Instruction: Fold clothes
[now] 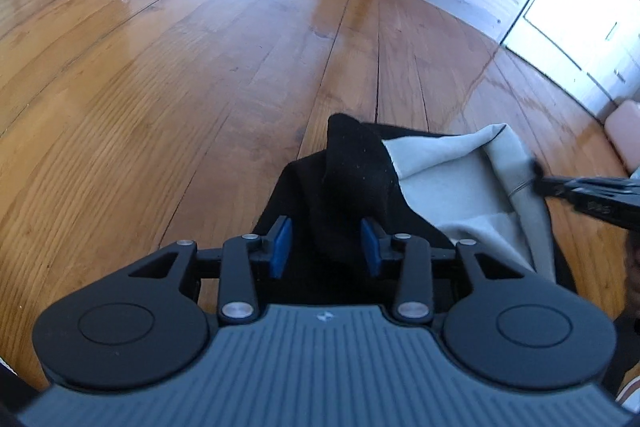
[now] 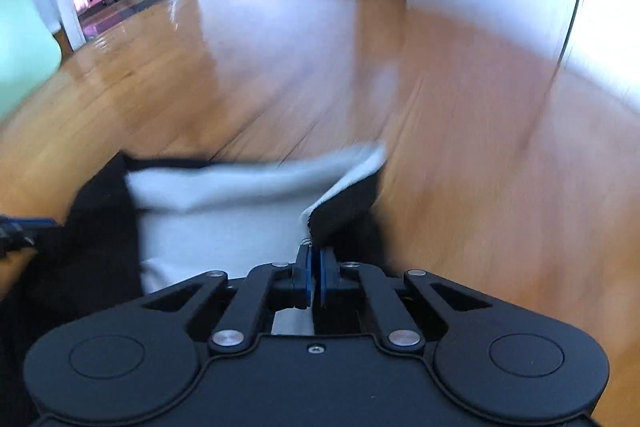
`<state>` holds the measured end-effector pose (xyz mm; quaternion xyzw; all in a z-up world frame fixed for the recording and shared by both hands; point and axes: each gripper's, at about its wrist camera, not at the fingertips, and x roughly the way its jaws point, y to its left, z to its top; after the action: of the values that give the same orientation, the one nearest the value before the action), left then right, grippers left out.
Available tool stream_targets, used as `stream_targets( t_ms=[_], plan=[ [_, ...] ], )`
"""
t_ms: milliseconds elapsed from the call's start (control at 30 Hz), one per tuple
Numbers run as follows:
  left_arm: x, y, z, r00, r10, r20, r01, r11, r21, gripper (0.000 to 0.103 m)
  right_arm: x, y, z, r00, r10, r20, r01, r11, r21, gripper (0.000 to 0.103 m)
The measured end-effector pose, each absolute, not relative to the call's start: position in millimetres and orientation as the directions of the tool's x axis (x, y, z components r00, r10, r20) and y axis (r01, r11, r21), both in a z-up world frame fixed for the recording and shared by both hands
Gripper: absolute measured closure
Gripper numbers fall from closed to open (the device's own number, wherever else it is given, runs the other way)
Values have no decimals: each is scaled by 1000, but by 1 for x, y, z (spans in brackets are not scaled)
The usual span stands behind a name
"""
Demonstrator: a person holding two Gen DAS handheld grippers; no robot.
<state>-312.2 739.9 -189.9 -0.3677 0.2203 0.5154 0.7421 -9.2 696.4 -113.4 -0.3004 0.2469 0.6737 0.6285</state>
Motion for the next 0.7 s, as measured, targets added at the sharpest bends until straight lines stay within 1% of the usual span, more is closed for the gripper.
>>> stream_targets(
  t_ms=[67,133,200,233,267,333,400,467,500,533,567,633,700],
  plan=[
    [-314,739,-186,382,618,-687,-922,201,-332,66,2,679,-98,75,736,-673,-992,-13,-125,99],
    [-316,735,-180,396,638,-661,-915,210,-345,66,14,658,-92,157,737,-658,-982,48,-181,99],
    [-318,731,-174,401,668,-627,-910,213,-355,61,24,638,-93,231,721,-653,-968,100,-232,99],
    [-319,728,-170,404,687,-604,-906,213,-365,56,29,628,-98,261,708,-656,-961,124,-249,99],
    [-318,725,-168,414,694,-589,-901,217,-376,53,34,619,-103,288,694,-660,-953,143,-266,99],
    [-316,721,-165,432,707,-560,-889,227,-398,52,41,606,-115,321,663,-676,-945,173,-279,99],
    [-306,721,-166,457,683,-570,-881,261,-394,49,48,596,-118,313,650,-692,-949,202,-240,99],
    [-291,727,-171,438,663,-607,-898,290,-331,47,52,590,-117,289,658,-696,-957,218,-190,99],
    [-283,732,-175,422,655,-627,-906,309,-288,43,53,589,-116,275,665,-694,-961,221,-168,99],
    [-275,737,-179,406,647,-645,-912,329,-244,29,52,589,-114,265,670,-694,-963,218,-157,98],
    [-267,741,-182,388,640,-663,-916,348,-200,27,52,589,-113,262,673,-692,-964,214,-158,98],
    [-252,751,-189,350,627,-696,-915,386,-112,27,49,593,-114,258,677,-689,-966,202,-163,98],
    [-237,760,-197,310,615,-725,-906,422,-30,39,47,596,-116,254,682,-686,-967,192,-168,98]
  ],
)
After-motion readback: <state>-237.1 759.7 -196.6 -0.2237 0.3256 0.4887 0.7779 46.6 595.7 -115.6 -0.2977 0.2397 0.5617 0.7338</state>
